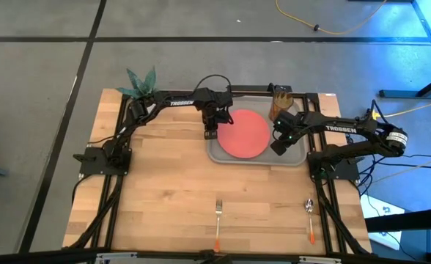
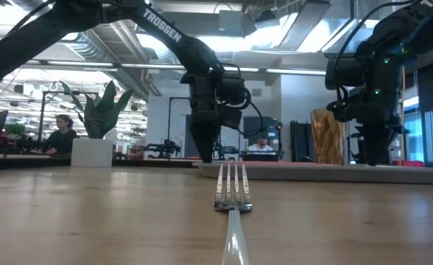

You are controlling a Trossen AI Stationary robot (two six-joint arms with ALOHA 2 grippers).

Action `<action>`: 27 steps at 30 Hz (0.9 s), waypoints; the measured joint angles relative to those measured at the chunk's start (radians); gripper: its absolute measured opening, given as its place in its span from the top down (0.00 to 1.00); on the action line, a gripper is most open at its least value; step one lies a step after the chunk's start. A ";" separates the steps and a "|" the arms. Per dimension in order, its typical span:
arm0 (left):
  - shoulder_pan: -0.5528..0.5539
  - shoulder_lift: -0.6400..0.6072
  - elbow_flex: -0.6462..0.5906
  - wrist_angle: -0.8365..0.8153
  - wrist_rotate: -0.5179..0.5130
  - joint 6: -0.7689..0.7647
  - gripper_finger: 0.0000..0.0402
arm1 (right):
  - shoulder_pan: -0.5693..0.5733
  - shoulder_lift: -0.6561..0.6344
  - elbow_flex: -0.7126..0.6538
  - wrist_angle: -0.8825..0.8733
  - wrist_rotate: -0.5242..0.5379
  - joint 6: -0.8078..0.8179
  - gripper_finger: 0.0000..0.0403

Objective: Pick and place plate/cup/fork/spoon on tray
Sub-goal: Move the gray serving tray to the center of the table

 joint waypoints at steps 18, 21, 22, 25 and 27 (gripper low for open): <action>-0.024 0.000 -0.001 -0.180 -0.035 -0.045 1.00 | 0.002 0.003 0.000 0.017 -0.105 0.009 1.00; -0.033 0.000 -0.001 -0.209 -0.036 -0.045 1.00 | 0.003 0.003 0.000 0.019 -0.105 0.026 1.00; -0.036 0.000 -0.001 -0.219 -0.041 -0.045 1.00 | 0.003 0.003 0.000 0.021 -0.105 0.026 1.00; -0.048 0.000 -0.003 -0.255 -0.060 -0.024 1.00 | 0.004 0.003 0.000 0.021 -0.108 0.027 1.00; -0.057 0.000 -0.019 -0.261 -0.060 -0.021 1.00 | 0.004 0.003 0.001 0.018 -0.136 0.027 1.00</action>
